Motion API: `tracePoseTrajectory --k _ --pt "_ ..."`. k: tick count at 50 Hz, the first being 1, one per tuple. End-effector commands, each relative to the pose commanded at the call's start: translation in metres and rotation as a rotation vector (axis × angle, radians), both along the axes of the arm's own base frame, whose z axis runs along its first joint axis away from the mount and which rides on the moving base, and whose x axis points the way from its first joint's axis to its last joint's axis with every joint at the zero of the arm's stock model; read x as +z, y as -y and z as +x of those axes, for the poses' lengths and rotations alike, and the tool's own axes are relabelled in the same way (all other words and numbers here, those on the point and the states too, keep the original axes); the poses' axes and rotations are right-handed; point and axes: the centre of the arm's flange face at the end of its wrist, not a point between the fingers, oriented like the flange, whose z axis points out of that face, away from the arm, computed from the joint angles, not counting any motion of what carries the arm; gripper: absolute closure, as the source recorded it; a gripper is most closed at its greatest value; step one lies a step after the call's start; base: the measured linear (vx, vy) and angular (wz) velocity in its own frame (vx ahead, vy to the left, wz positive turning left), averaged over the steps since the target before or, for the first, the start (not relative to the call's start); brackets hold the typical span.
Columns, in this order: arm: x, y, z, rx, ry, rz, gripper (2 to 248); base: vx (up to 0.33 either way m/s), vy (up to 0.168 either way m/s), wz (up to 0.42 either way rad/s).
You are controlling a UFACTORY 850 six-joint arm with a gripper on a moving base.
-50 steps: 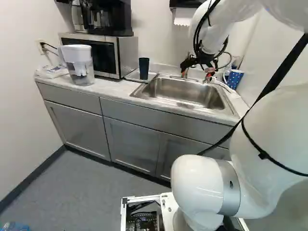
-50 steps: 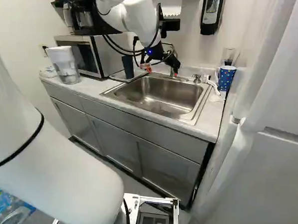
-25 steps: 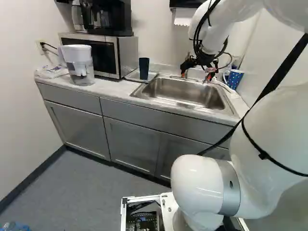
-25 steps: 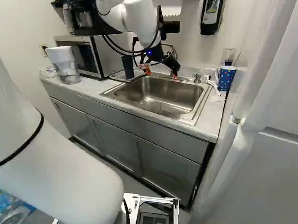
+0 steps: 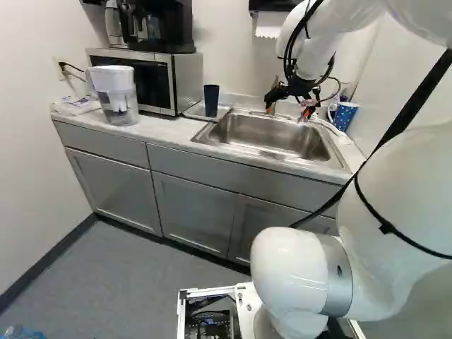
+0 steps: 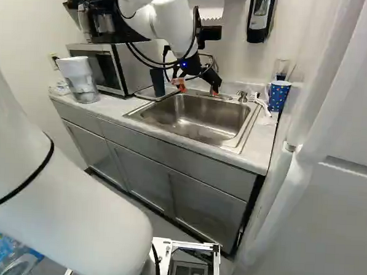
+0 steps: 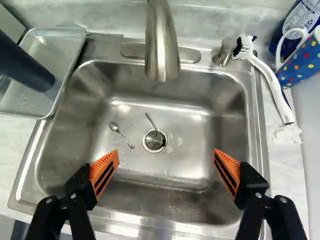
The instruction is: Rinse the cup and place it in the tray
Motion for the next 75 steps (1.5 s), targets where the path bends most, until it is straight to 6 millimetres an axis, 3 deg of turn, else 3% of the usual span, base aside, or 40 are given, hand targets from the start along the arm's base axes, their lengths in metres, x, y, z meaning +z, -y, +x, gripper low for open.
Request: tracePoseTrajectory --k 37,75 --pt "0.0000 0.0000 0.0000 0.000 0.000 0.000 3 0.000 0.014 -0.003" --pt "0.0000 0.0000 0.0000 0.000 0.000 0.000 3 -0.072 0.160 0.000"
